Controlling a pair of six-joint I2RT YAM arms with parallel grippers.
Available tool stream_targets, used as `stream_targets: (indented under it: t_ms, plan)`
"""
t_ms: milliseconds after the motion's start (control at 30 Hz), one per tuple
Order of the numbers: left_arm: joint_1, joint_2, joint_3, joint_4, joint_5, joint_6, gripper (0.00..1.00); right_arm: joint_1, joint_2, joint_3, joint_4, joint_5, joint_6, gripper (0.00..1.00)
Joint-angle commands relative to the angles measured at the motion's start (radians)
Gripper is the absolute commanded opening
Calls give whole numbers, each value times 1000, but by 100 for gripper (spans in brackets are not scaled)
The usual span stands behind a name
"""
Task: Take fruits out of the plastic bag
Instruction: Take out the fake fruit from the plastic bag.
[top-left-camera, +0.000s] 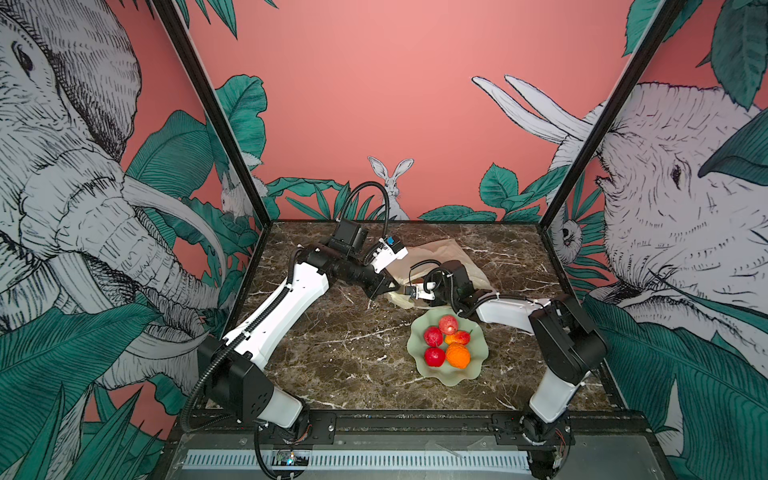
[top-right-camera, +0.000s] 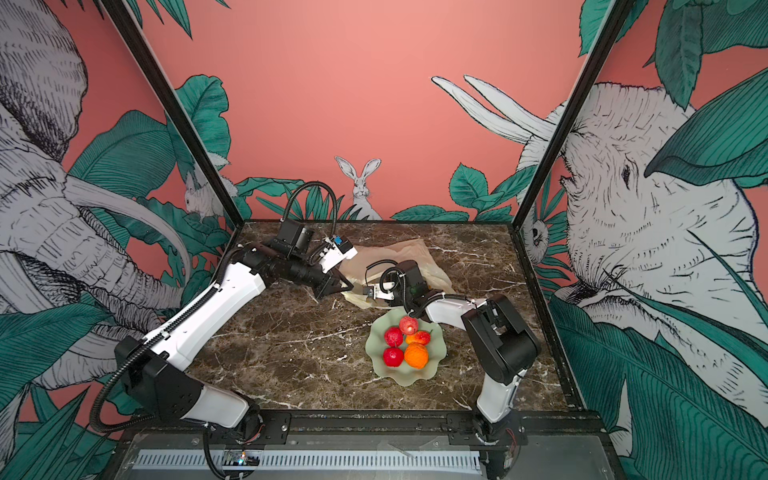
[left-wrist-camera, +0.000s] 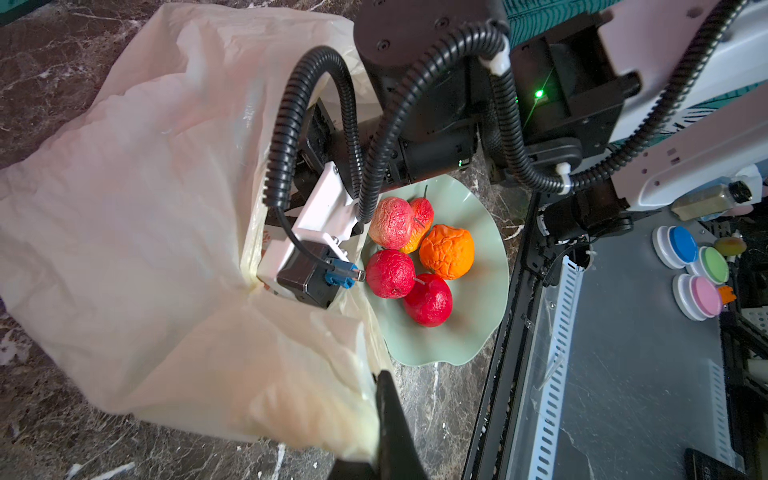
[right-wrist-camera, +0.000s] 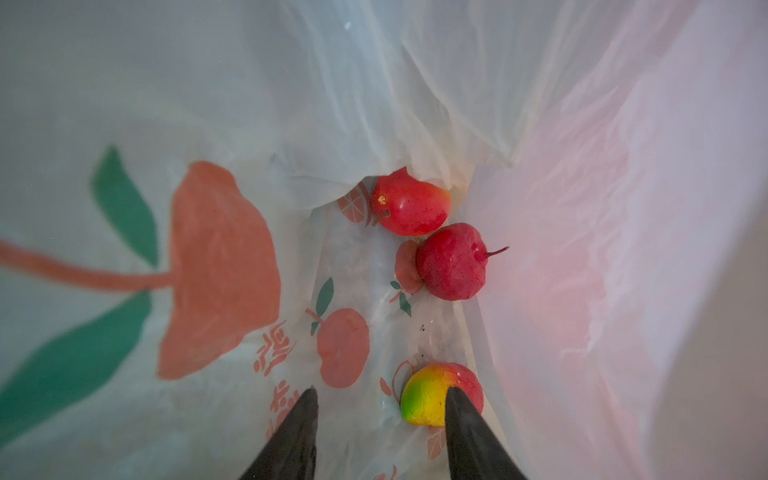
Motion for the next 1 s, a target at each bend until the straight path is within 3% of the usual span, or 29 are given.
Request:
stream_targets:
  t_ms: [0, 333, 500, 600, 733, 833, 967]
  plan:
    - [-5, 3, 17, 14, 13, 4, 0, -4, 17, 17, 54, 49, 3, 53]
    - [-7, -2, 11, -12, 20, 5, 0, -4, 186, 284, 10, 329, 282, 64]
    - [-8, -10, -9, -10, 26, 2, 0, -4, 197, 372, -124, 357, 448, 69]
    - [-9, -6, -15, -10, 26, 2, 0, -2, 197, 484, -302, 358, 608, 70]
    - [-19, -3, -30, 6, 31, -3, 0, -1, 213, 626, -596, 364, 937, 68]
    - [-25, 1, -39, 16, 42, -9, 0, -3, 219, 644, -672, 378, 1139, 67]
    - [-32, 8, -41, 8, 56, -6, 0, -2, 233, 632, -658, 377, 1274, 67]
